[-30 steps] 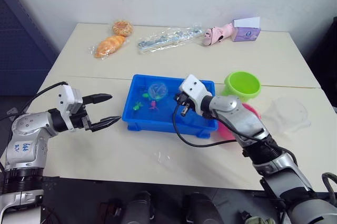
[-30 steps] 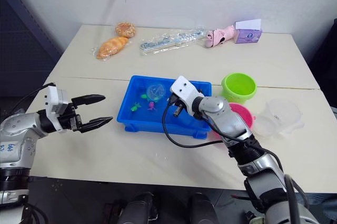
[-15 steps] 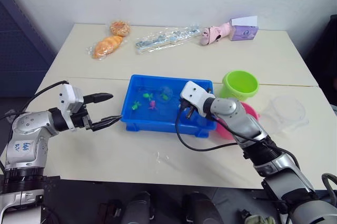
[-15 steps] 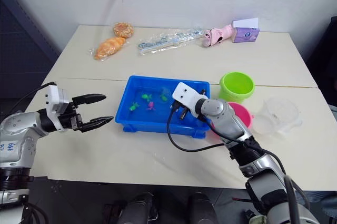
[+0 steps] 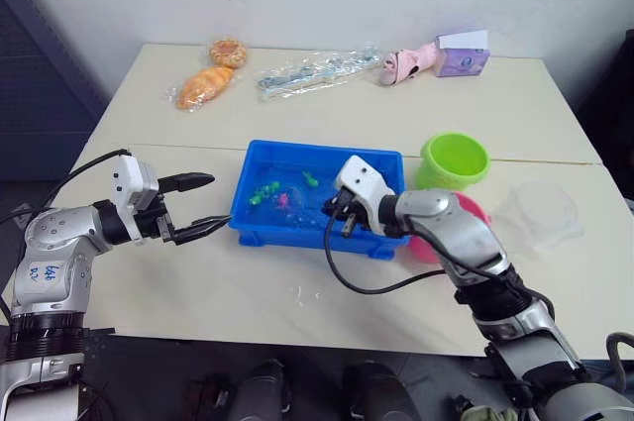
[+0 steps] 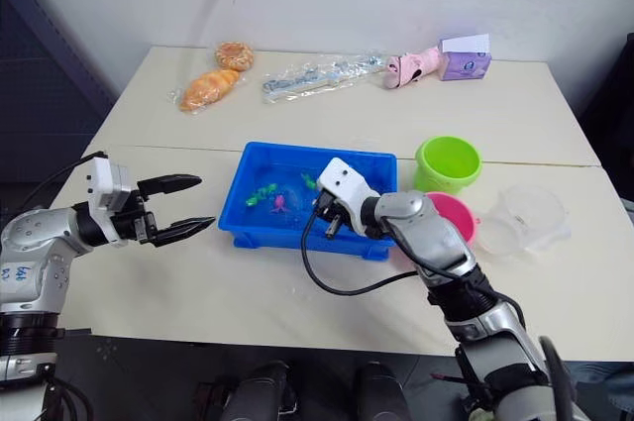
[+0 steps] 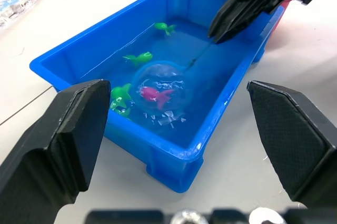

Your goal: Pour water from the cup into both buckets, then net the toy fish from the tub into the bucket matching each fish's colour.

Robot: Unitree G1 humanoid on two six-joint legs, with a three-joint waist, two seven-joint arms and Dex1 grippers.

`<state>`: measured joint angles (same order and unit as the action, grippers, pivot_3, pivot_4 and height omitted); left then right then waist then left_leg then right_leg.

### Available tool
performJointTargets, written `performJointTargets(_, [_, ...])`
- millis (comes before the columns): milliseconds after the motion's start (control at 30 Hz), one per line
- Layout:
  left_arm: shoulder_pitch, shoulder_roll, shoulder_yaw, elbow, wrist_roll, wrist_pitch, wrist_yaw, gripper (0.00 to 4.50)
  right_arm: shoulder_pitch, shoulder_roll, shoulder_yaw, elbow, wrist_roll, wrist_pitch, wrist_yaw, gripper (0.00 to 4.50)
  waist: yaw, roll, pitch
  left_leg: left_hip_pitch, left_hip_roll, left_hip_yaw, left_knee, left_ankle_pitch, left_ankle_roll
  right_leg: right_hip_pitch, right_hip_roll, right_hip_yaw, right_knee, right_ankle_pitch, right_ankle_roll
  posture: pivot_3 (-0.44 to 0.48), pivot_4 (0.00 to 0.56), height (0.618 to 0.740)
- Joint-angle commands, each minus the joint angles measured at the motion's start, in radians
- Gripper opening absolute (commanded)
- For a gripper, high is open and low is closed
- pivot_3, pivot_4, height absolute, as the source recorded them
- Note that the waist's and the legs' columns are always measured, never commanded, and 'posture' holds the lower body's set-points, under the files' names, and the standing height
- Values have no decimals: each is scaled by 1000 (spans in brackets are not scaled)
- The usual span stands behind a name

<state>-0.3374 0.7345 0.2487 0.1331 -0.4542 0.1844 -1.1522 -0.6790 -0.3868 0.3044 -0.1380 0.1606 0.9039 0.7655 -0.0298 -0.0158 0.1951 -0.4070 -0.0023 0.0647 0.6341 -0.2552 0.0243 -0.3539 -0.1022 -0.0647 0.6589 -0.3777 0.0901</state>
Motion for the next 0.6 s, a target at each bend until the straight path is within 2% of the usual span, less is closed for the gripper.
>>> performJointTargets(33, [-6, 2, 8, -11, -17, -7, -1, 4470, -14, -31, -82, -102, 100, 146, 28, 0, 0, 0, 0, 0, 0, 0, -1, 0, 0, 0, 0, 0, 0, 0, 0, 0, 150, 740])
performJointTargets(167, [-13, -4, 2, -7, -15, -10, -1, 4470, -8, -68, -180, -158, 194, 276, 32, 0, 0, 0, 0, 0, 0, 0, -1, 0, 0, 0, 0, 0, -1, 0, 0, 0, 150, 740])
performJointTargets(367, [-48, -22, -23, 4, -13, -18, -12, 4470, 50, -197, -307, -266, 325, 382, 62, 0, 2, 0, 0, 0, 0, 0, -3, 0, 0, 0, 0, 0, -2, 0, 0, 0, 150, 740])
performJointTargets(600, [-127, -66, -85, -5, -21, 0, -34, 4470, 133, -202, -572, -393, 451, 527, -18, 0, 3, 0, 0, -1, 0, 0, -3, 0, 0, 0, 0, 0, -3, 0, 0, 0, 150, 740])
